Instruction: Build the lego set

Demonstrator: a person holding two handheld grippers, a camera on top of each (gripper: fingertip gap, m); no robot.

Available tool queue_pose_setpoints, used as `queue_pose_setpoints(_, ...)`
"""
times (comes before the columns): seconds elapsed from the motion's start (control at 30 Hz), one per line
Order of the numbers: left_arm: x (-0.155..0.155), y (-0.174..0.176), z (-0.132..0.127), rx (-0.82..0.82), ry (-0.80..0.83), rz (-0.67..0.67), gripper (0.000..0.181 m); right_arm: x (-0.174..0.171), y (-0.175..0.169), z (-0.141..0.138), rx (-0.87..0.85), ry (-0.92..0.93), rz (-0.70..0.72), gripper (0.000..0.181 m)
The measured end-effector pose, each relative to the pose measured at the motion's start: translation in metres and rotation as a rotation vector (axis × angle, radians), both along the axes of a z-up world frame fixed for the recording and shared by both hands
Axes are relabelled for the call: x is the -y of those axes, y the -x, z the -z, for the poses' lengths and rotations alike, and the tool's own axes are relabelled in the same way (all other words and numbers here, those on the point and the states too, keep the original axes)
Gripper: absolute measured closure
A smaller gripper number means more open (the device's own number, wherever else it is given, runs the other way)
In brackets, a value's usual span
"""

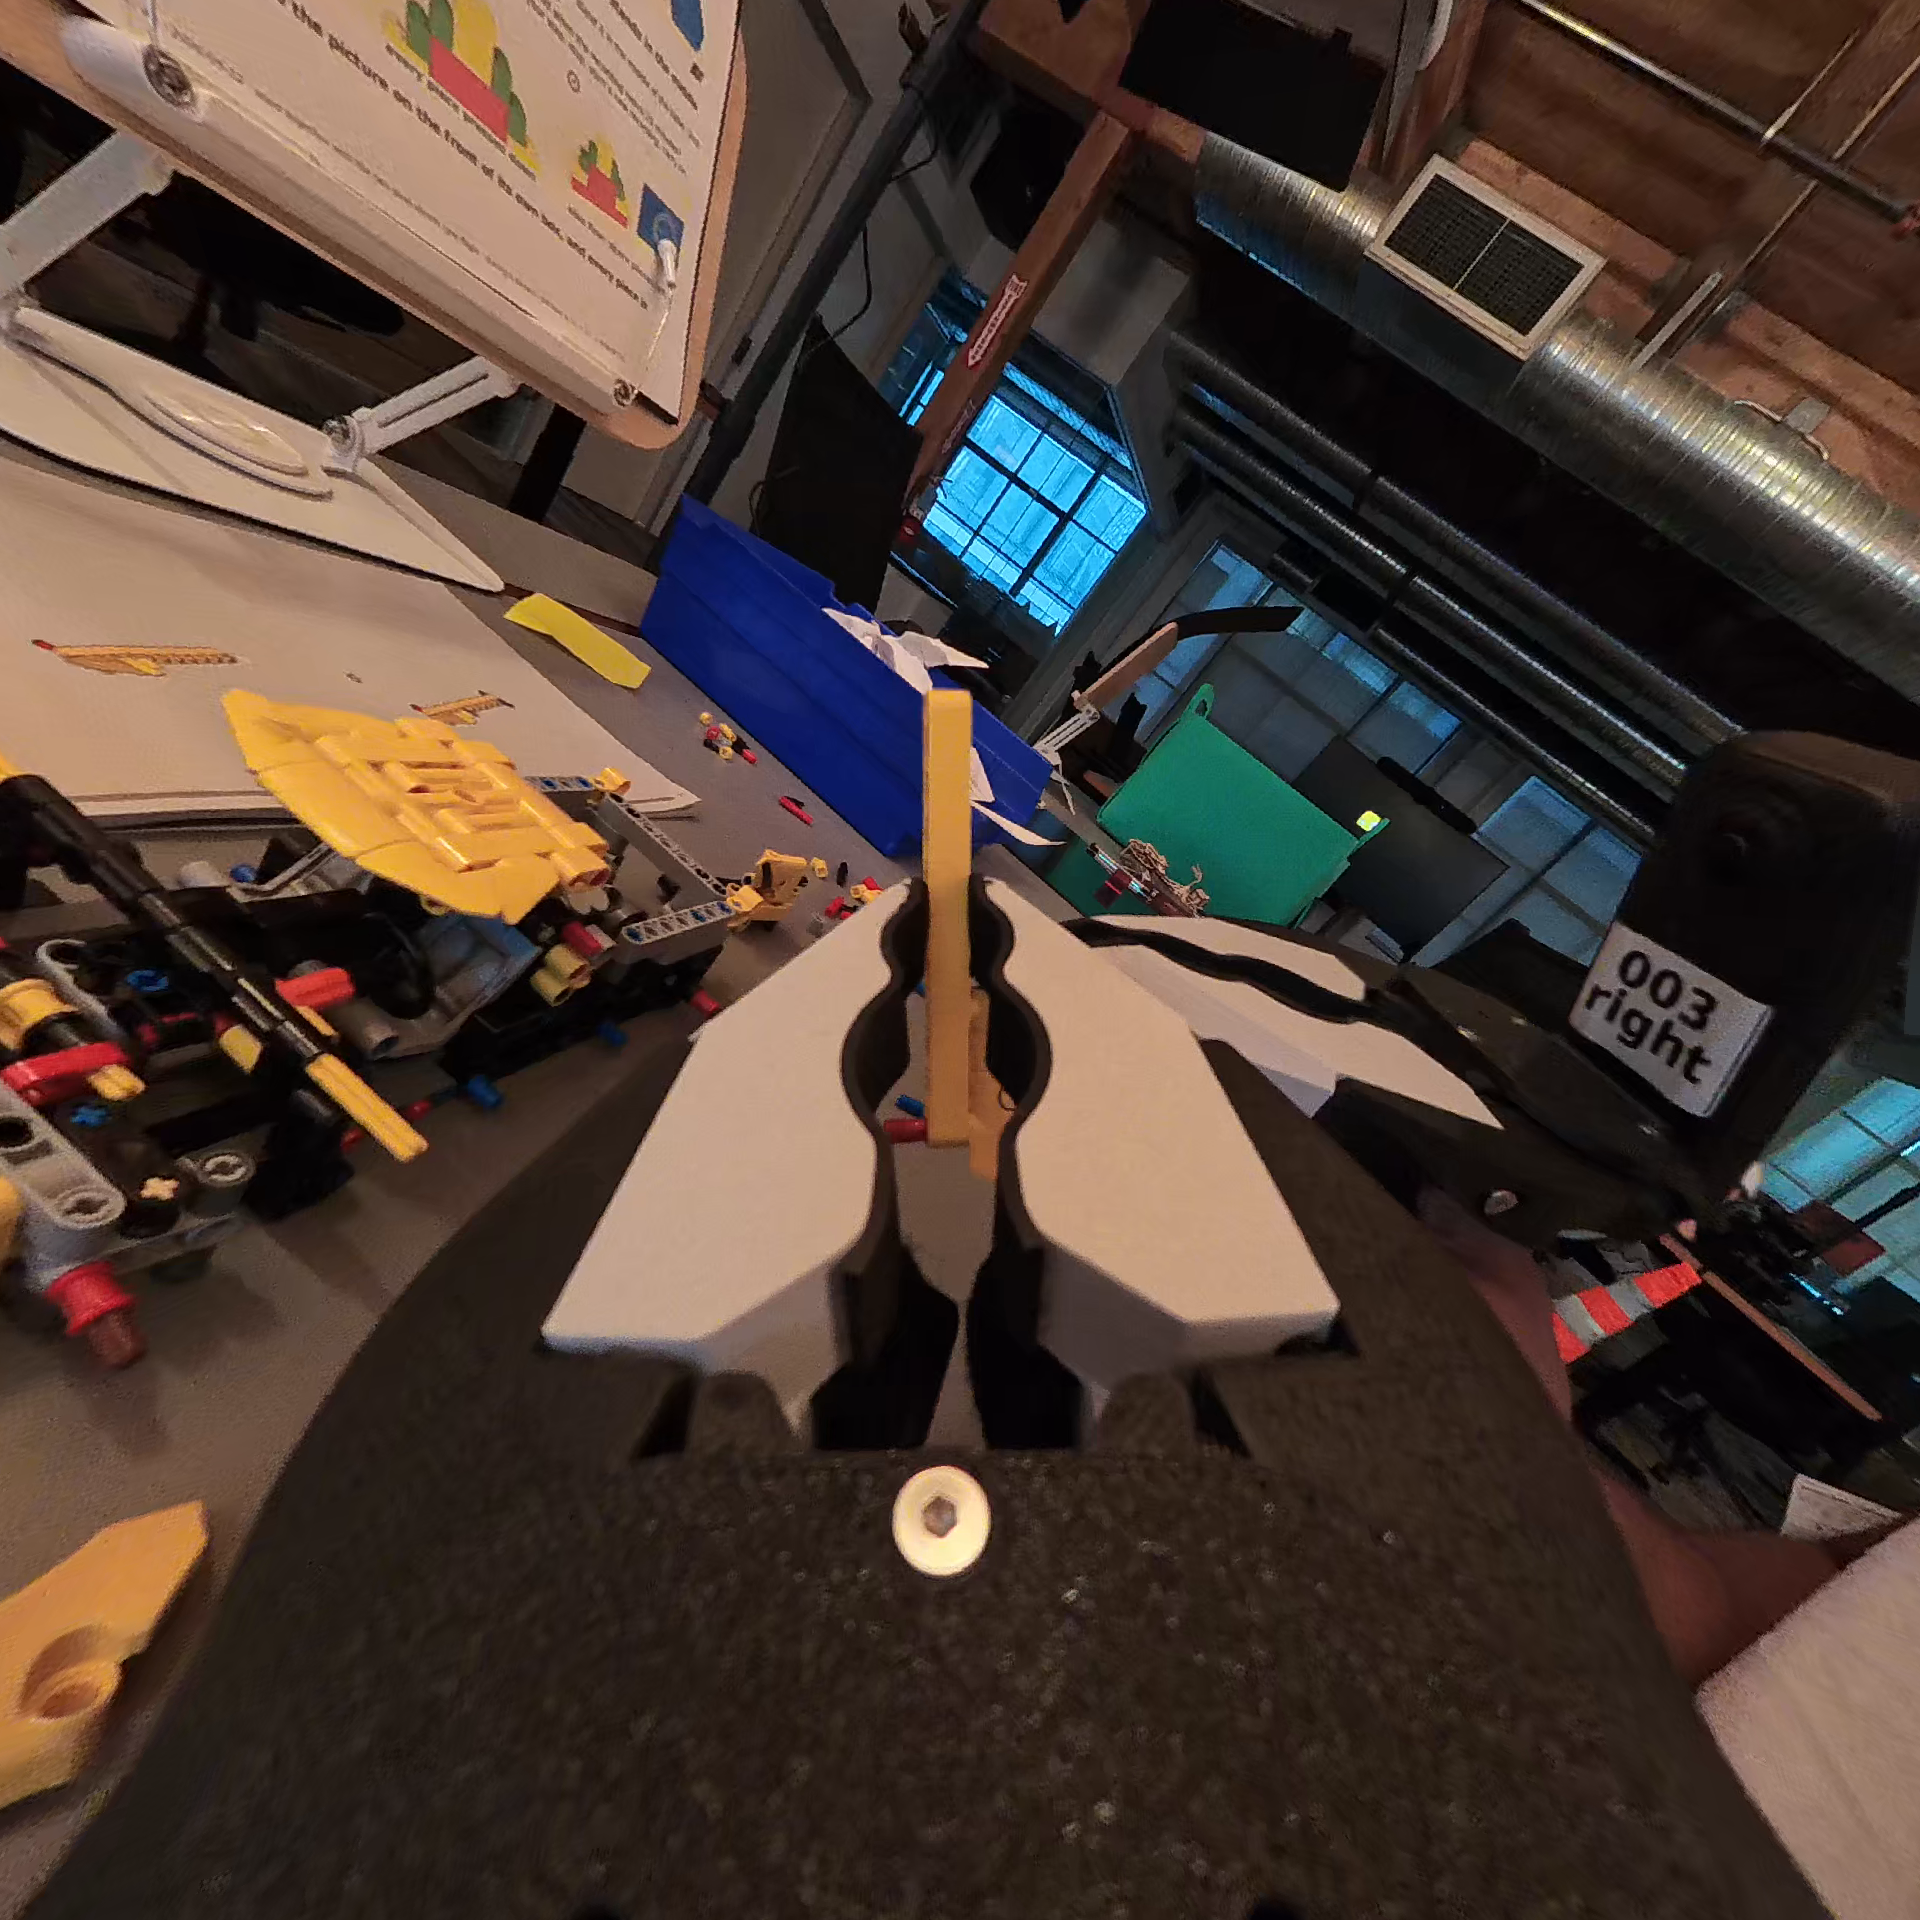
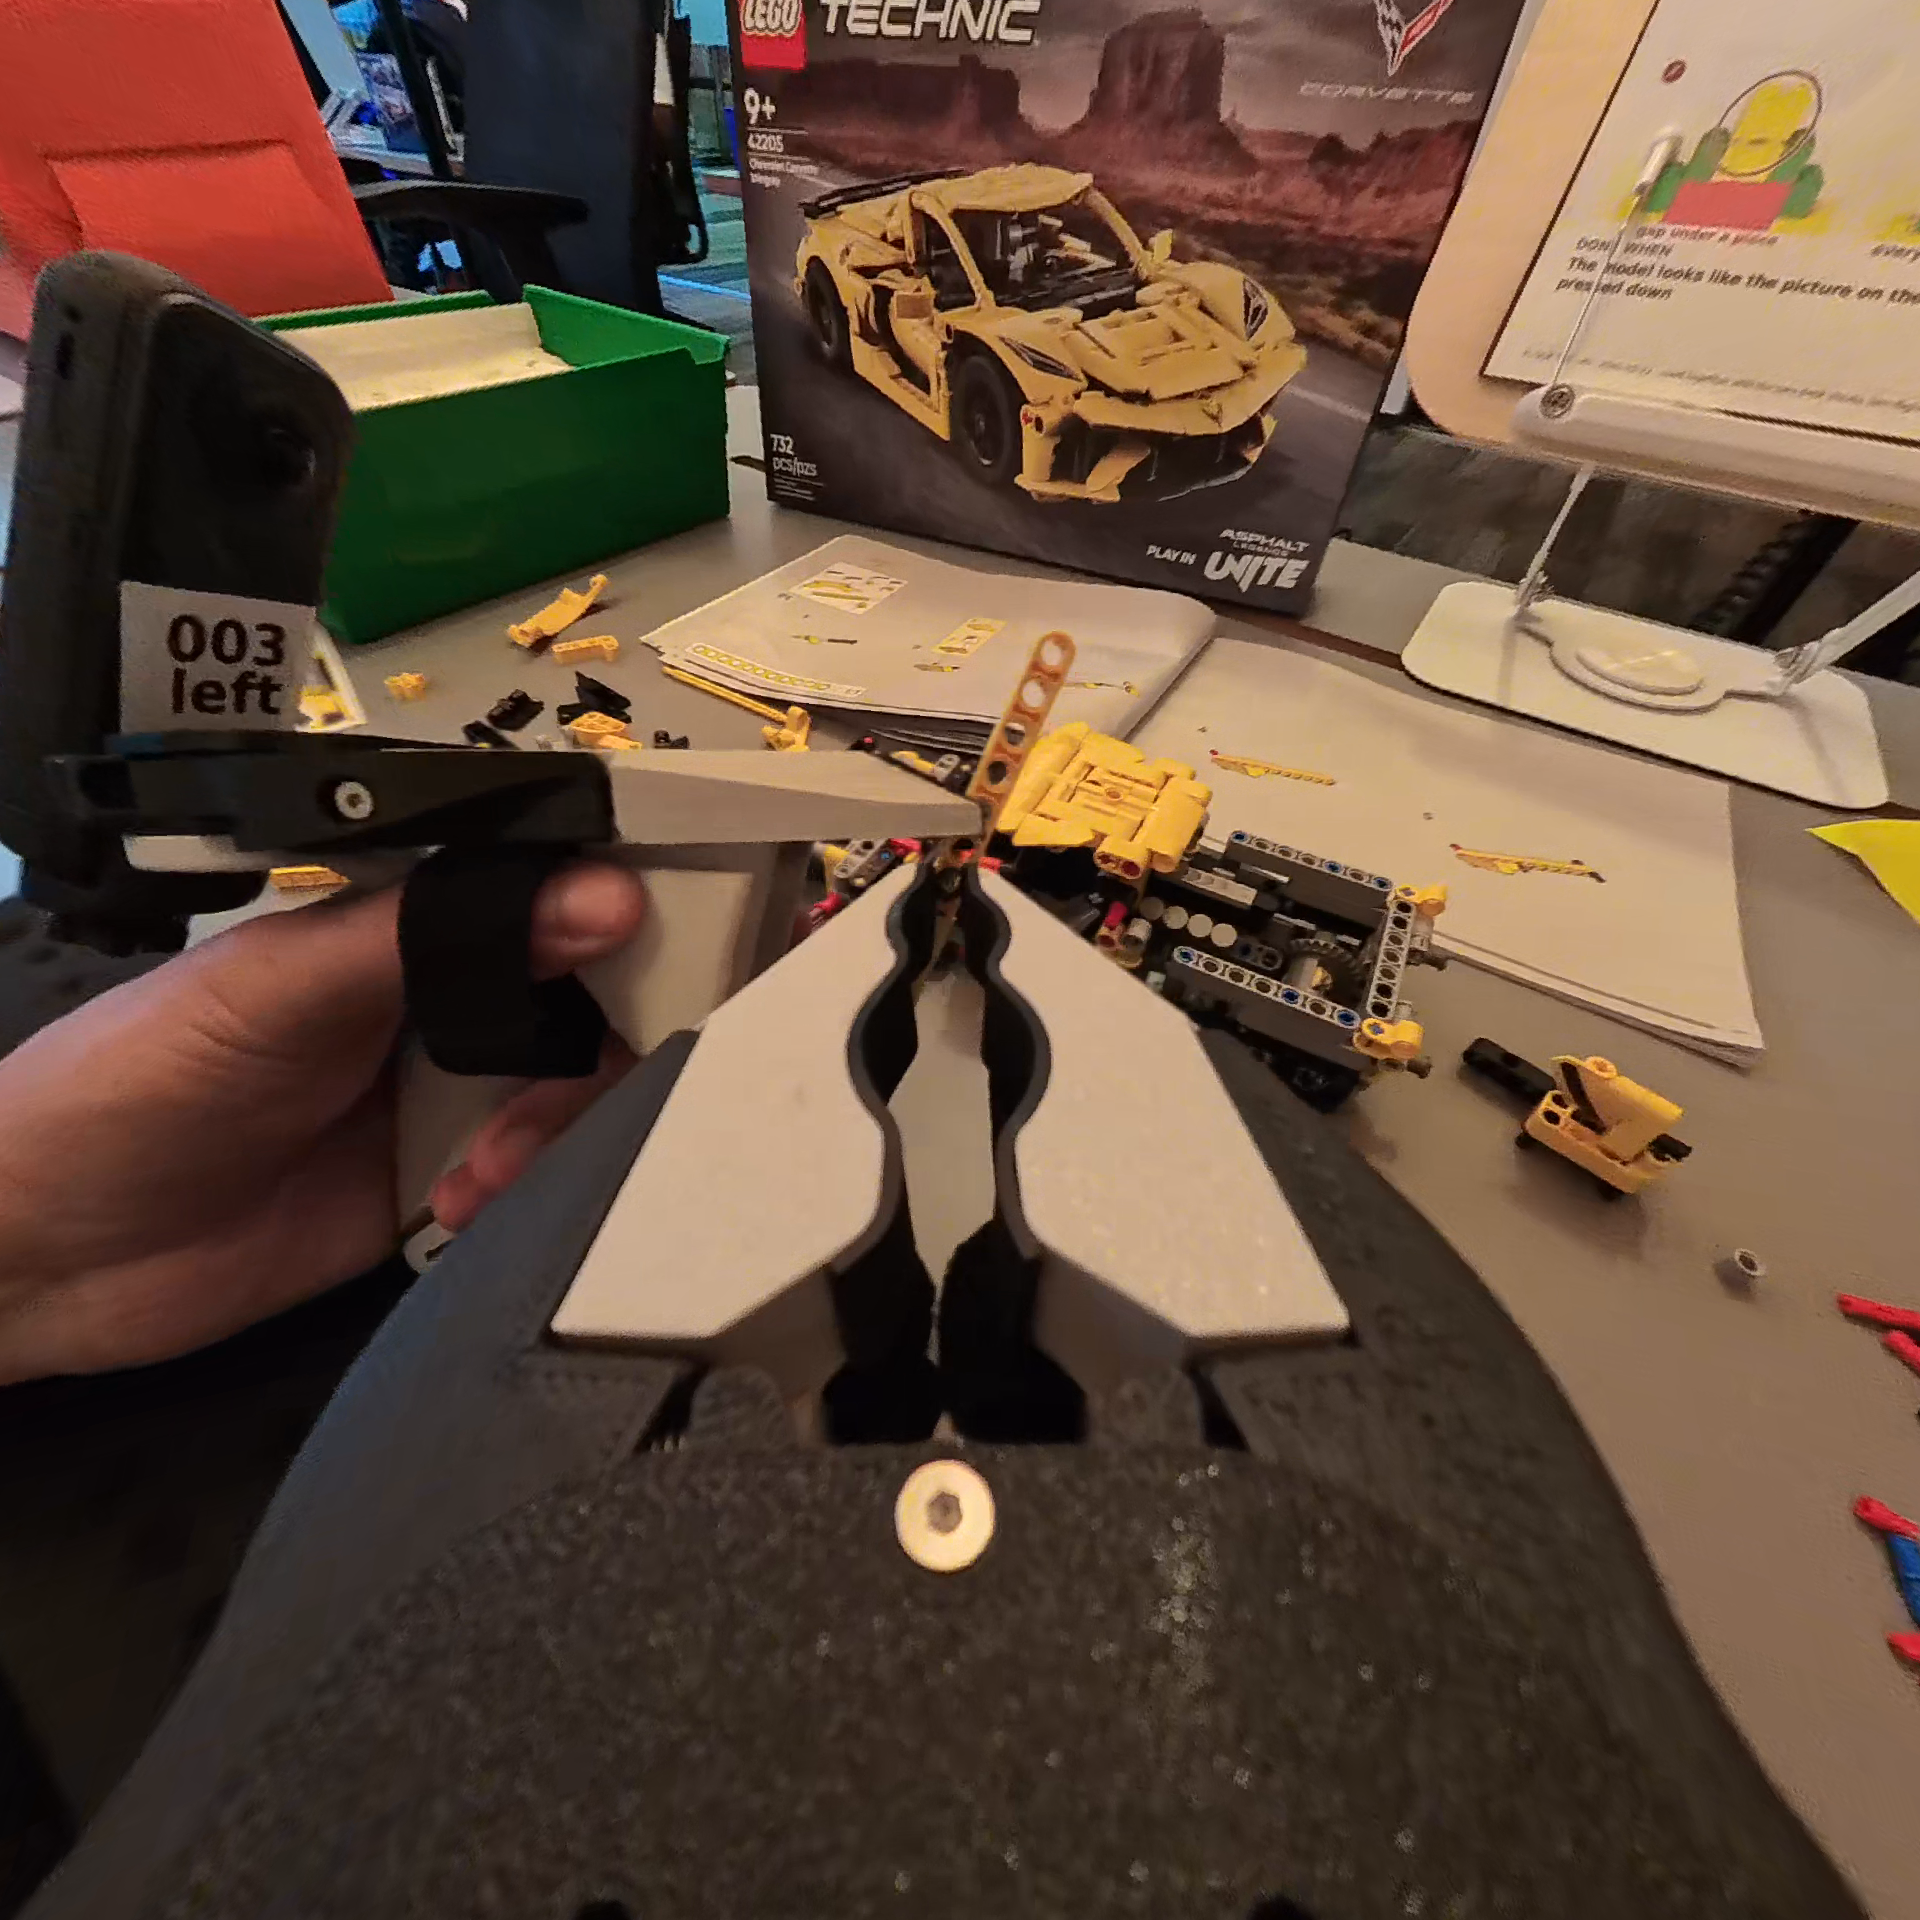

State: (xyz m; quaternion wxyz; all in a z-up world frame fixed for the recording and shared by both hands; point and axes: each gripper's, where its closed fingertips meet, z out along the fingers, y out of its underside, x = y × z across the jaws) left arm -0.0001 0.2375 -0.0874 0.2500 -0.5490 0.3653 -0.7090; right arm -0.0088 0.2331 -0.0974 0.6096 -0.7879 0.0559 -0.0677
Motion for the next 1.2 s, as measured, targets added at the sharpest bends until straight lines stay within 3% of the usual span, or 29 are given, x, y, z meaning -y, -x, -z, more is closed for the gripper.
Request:
queue_pose_setpoints(0.27, -0.001, -0.002, 0.004, -0.021, 0.222, 0.040, 0.174, 0.001, 0.001, 0.007, 0.044, -0.012, 0.004, 0.177)
queue_pose_setpoints(0.57, 0.003, -0.001, 0.000, -0.016, 0.032, 0.020, 0.175, 0.002, 0.002, 0.002, 0.002, -0.081, 0.011, 0.177)
queue_pose_setpoints(0.73, -0.002, 0.000, 0.009, -0.079, 0.057, 0.046, 0.174, 0.003, 0.002, 0.005, -0.027, -0.051, -0.029, 0.177)
queue_pose_setpoints(0.87, -0.001, 0.015, 0.045, -0.368, -0.107, 0.128, 0.174, 0.013, -0.001, 0.009, -0.064, -0.036, -0.131, 0.177)
queue_pose_setpoints(0.93, 0.003, 0.033, 0.075, -0.599, -0.271, 0.208, 0.174, 0.018, -0.020, 0.021, -0.031, 0.011, -0.091, 0.177)
queue_pose_setpoints(1.03, 0.001, 0.058, 0.099, -0.831, -0.553, 0.293, 0.174, 0.018, -0.026, 0.021, -0.067, 0.001, -0.096, 0.177)
queue_pose_setpoints(1.2, 0.002, 0.078, 0.117, -0.994, -0.830, 0.405, 0.174, 0.017, -0.020, 0.024, -0.053, 0.014, -0.122, 0.177)
